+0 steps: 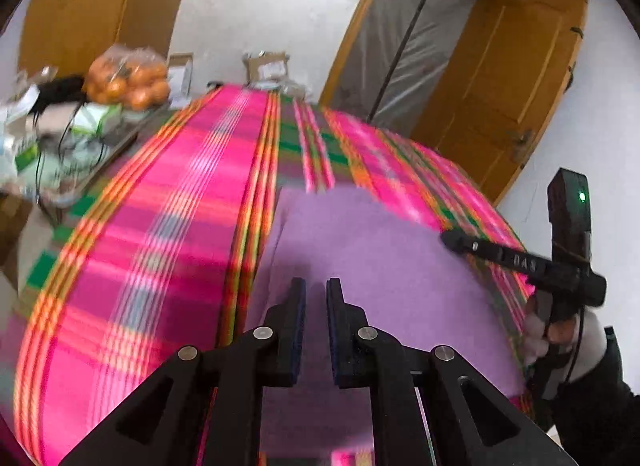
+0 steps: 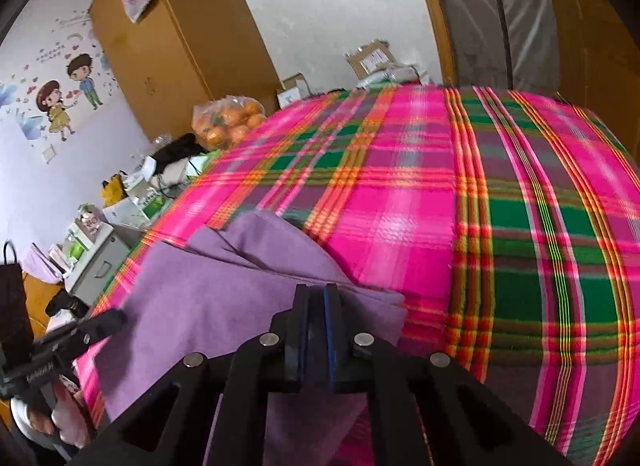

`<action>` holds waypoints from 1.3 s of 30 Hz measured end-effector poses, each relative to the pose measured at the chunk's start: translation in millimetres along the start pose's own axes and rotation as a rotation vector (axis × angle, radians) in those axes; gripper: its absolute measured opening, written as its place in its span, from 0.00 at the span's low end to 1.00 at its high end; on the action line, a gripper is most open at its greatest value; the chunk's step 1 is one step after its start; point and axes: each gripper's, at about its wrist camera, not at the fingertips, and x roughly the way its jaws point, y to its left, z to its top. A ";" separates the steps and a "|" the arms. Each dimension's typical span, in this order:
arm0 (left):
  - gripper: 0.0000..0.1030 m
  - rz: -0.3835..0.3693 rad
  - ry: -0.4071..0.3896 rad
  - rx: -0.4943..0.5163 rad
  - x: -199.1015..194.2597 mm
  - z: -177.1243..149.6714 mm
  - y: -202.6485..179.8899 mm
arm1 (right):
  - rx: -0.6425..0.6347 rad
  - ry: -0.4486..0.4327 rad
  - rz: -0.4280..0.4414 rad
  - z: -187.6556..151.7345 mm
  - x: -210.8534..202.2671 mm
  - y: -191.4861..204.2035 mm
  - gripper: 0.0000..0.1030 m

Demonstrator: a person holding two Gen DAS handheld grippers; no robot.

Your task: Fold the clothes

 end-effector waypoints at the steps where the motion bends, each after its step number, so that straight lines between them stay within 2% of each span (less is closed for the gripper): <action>1: 0.11 0.007 0.003 0.016 6.1 8.7 -3.3 | -0.013 -0.005 0.009 2.0 -0.8 4.8 0.08; 4: 0.11 0.027 0.029 0.051 29.2 25.0 -7.2 | -0.075 0.016 0.028 4.3 4.2 21.6 0.09; 9: 0.10 0.034 0.103 0.024 65.1 30.5 5.8 | -0.081 0.080 0.016 8.9 32.4 21.1 0.09; 11: 0.10 0.015 0.091 0.023 67.9 28.7 9.0 | -0.059 0.078 0.019 10.7 37.7 15.7 0.12; 14: 0.10 -0.030 0.089 -0.018 68.3 29.0 17.0 | -0.015 0.080 0.039 12.7 41.0 5.8 0.13; 16: 0.10 -0.051 0.087 -0.042 66.2 27.9 21.8 | -0.011 0.066 0.019 13.1 35.1 1.3 0.12; 19: 0.10 -0.026 0.068 -0.030 54.7 20.6 19.8 | -0.010 0.035 0.007 10.2 16.2 -0.5 0.12; 23: 0.10 0.006 0.043 -0.023 35.1 7.4 16.3 | -0.070 -0.009 0.045 -8.6 -18.6 18.5 0.13; 26: 0.10 0.015 0.034 -0.026 24.5 -0.7 17.9 | -0.156 0.011 0.078 -26.0 -23.7 43.7 0.13; 29: 0.10 0.022 0.040 -0.042 22.1 -5.4 22.3 | -0.228 0.044 0.052 -38.5 -13.9 59.4 0.15; 33: 0.10 0.046 0.030 -0.031 10.5 -9.3 19.6 | -0.228 0.026 0.047 -37.1 -30.8 63.3 0.15; 39: 0.10 0.054 0.040 -0.012 -3.0 -30.9 17.3 | -0.213 0.039 0.054 -62.8 -53.2 56.1 0.15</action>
